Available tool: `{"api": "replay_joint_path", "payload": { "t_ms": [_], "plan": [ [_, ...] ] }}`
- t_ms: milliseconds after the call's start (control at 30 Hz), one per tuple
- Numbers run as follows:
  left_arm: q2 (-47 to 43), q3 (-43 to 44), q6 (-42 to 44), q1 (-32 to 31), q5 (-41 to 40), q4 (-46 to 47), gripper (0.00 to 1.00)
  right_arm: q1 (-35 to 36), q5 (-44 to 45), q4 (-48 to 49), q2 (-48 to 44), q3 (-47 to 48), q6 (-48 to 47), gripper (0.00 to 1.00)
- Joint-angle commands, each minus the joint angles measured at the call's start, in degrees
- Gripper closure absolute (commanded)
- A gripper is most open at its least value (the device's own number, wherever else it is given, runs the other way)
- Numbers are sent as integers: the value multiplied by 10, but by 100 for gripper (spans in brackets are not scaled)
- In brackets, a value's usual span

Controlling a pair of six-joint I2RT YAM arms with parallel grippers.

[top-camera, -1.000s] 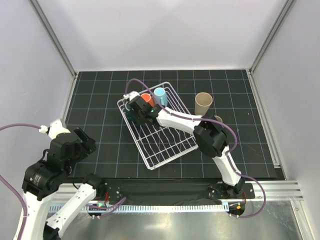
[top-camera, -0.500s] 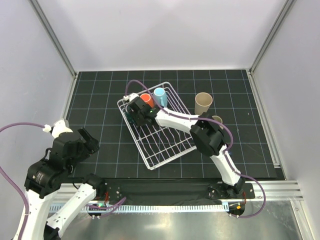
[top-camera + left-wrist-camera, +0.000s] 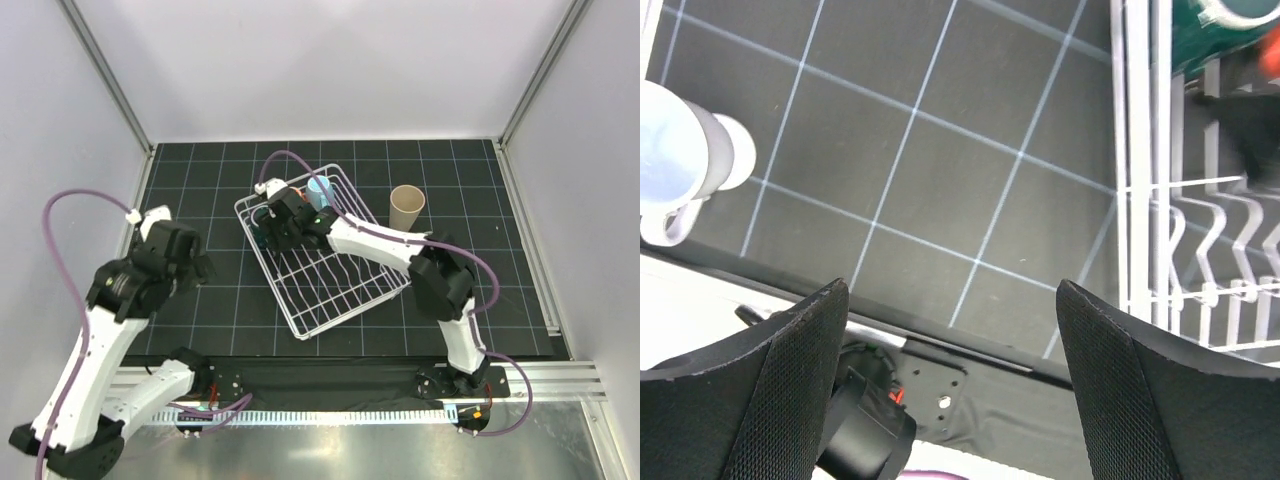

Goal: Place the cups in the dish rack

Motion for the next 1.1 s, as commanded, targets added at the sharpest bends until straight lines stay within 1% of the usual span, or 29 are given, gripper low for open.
{"api": "replay_joint_path", "payload": {
  "t_ms": [0,100,167,200,233,267,300,367,400,433,467,533,567,600,633,700,733,800,833,967,1033,1067],
  "plan": [
    [55,15,22,2,-14,-11,18,-1,14,-2,-98,-29,11,32],
    [84,6,3,24,-23,4,18,-1,25,-2,-164,-84,16,31],
    [87,-9,22,73,2,26,18,-2,31,-5,-201,-130,25,31],
    [87,-15,34,95,23,40,18,-3,30,-10,-236,-143,32,31],
    [89,-30,45,123,41,65,18,-7,27,-15,-254,-168,42,31],
    [94,-35,56,172,67,72,18,-9,21,-21,-271,-183,61,31],
    [105,-39,70,197,73,77,18,-12,6,-19,-312,-215,66,31],
    [114,-44,78,232,68,78,18,-11,-5,-8,-353,-250,75,31],
    [115,-47,81,274,69,83,19,-12,-9,-3,-371,-267,77,31],
    [113,-53,82,291,75,94,18,-12,-13,2,-408,-297,78,31],
    [109,-67,82,313,81,99,18,-12,-14,1,-423,-308,78,31],
    [102,-82,85,375,101,107,19,-12,-21,-2,-467,-337,82,31],
    [103,-89,88,401,112,115,20,-16,-27,-2,-480,-346,84,31],
    [103,-104,91,452,137,120,23,-17,-35,0,-495,-362,88,31],
    [106,-110,95,469,147,130,24,-16,-44,4,-523,-371,92,31],
    [114,-109,89,475,147,137,27,-17,-67,27,-553,-398,99,31],
    [114,-111,74,477,142,146,27,-17,-78,43,-579,-406,106,31],
    [114,-112,65,479,125,170,27,-17,-80,55,-599,-425,109,31],
    [116,-112,65,478,119,178,27,-17,-98,57,-615,-428,111,31],
    [130,-117,88,480,90,206,28,-17,-90,45,-637,-435,104,31],
    [126,-128,95,480,77,230,27,-17,-67,32,-645,-436,99,31],
    [119,-135,108,480,57,242,27,-17,-62,26,-650,-435,96,31]
  ]
}}
